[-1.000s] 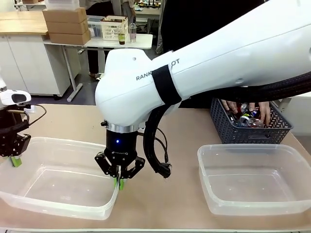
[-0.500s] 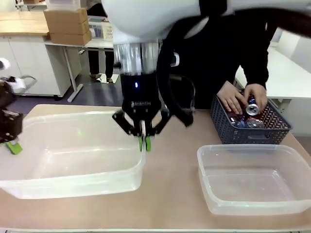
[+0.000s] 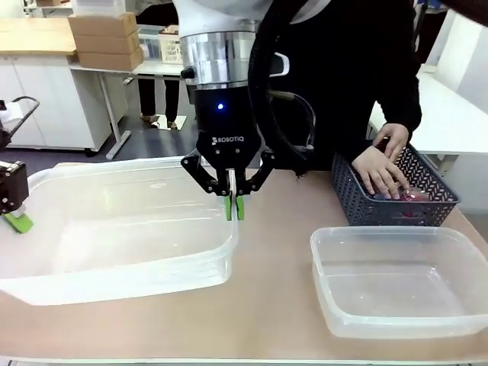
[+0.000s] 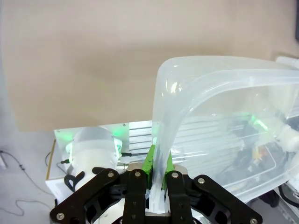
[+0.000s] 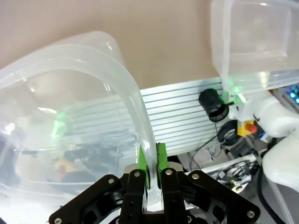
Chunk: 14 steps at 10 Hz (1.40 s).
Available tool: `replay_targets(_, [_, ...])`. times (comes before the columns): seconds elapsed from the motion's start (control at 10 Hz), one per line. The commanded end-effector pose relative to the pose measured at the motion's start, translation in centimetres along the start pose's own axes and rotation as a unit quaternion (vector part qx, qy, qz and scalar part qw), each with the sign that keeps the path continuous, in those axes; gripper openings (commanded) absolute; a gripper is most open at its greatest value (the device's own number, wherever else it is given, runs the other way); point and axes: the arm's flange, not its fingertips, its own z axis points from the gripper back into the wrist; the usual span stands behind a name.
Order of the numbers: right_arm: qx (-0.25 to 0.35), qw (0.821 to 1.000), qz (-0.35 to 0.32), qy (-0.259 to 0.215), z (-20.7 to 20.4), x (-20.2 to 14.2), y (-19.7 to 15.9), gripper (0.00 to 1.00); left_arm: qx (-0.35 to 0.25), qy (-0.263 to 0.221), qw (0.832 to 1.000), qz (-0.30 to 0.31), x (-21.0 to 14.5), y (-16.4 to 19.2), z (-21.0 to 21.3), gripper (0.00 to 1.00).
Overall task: Sort the waste into each basket.
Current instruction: Pick up the Organizing box on the left side of the table and lift it.
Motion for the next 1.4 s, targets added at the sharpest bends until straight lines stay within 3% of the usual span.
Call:
replay_targets(0.0, [0.001,1.0,-0.002,0.0,0.1,0.2,-0.1,0.09,-0.003,-0.011,1.0,-0.001,-0.5,-0.2,0.6,0.07])
replay_targets(0.1, [0.025,0.999,0.013,0.022,-1.3,0.8,-1.8,0.09,-0.02,-0.015,0.999,0.023,0.4,-1.2,0.5,0.07])
replay_targets(0.2, [0.038,0.999,-0.005,0.026,-2.2,1.7,-4.2,0.09,-0.055,0.016,0.998,0.036,1.4,-2.9,0.6,0.07])
replay_targets(0.5, [0.028,0.999,-0.027,0.034,-4.1,5.4,-10.4,0.09,-0.094,0.066,0.992,0.051,5.0,-10.0,-1.7,0.07])
replay_targets(0.8, [0.05,0.998,-0.041,0.016,-6.4,5.1,-16.5,0.09,-0.09,0.082,0.992,0.034,6.8,-16.7,-5.0,0.07])
replay_targets(1.0, [0.061,0.997,-0.049,-0.011,-7.2,4.0,-18.3,0.09,-0.091,0.089,0.991,0.029,8.2,-19.9,-6.3,0.07])
replay_targets(1.2, [0.094,0.989,-0.1,-0.05,-7.5,3.7,-18.4,0.09,-0.077,0.103,0.989,0.068,9.7,-19.1,-7.2,0.07])
replay_targets(1.3, [0.031,0.998,-0.051,-0.006,-6.0,4.3,-20.0,0.09,-0.037,0.092,0.995,0.008,8.0,-17.9,-8.1,0.07])
